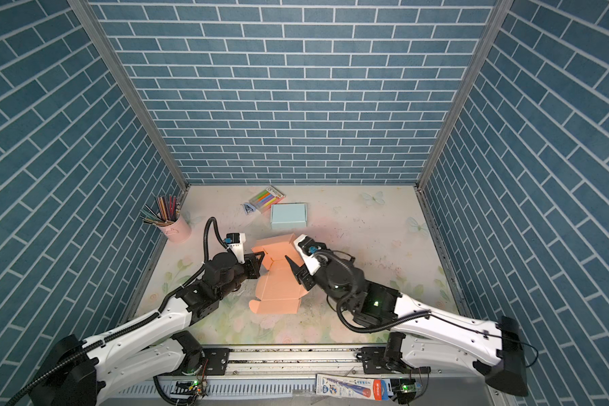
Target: Fold the paper box
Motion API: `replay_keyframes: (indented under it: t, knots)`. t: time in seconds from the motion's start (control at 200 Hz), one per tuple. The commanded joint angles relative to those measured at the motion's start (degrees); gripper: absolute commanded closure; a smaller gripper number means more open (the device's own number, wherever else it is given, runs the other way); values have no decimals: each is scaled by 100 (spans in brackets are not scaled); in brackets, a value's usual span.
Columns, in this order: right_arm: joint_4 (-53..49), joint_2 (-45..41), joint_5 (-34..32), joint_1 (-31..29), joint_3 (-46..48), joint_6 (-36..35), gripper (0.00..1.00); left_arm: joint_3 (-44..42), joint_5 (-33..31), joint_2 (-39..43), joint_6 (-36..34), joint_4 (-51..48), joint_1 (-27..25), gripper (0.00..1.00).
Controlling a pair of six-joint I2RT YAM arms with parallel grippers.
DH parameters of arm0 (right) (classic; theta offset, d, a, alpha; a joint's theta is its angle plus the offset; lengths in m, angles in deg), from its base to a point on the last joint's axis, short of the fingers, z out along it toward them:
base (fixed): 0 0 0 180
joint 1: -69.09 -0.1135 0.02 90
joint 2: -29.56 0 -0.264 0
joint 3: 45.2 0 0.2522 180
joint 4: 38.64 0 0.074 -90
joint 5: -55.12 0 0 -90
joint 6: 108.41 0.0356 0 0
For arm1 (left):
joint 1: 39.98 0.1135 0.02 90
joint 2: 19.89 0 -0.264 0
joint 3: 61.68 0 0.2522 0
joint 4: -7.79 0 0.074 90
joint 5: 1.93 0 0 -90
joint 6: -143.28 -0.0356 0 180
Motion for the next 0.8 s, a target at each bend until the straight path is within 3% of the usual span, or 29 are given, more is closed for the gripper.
replay_keyframes:
  t: [0.0,0.135,0.225,0.295,0.56,0.695,0.795]
  knots:
    - [-170,-521,1733,714,-174,796,34,285,195,58,-775,30,-240,98]
    - [-701,-663,2050,2052,-114,1448,33,372,297,67,-1299,199,-743,97]
    - [-543,-363,3155,3057,187,2044,34,350,447,72,-1442,452,-983,96]
    - [-180,-6,3816,3455,490,2412,36,368,489,37,-1548,539,-1164,95]
    - [917,1478,5275,3515,1083,2684,42,258,251,-95,-1683,587,-1485,94]
    - [1852,1721,6019,3448,1481,3165,44,193,144,-135,-1777,675,-1571,93]
    - [2247,1748,6200,3282,1624,3289,45,184,109,-266,-1829,727,-1579,92]
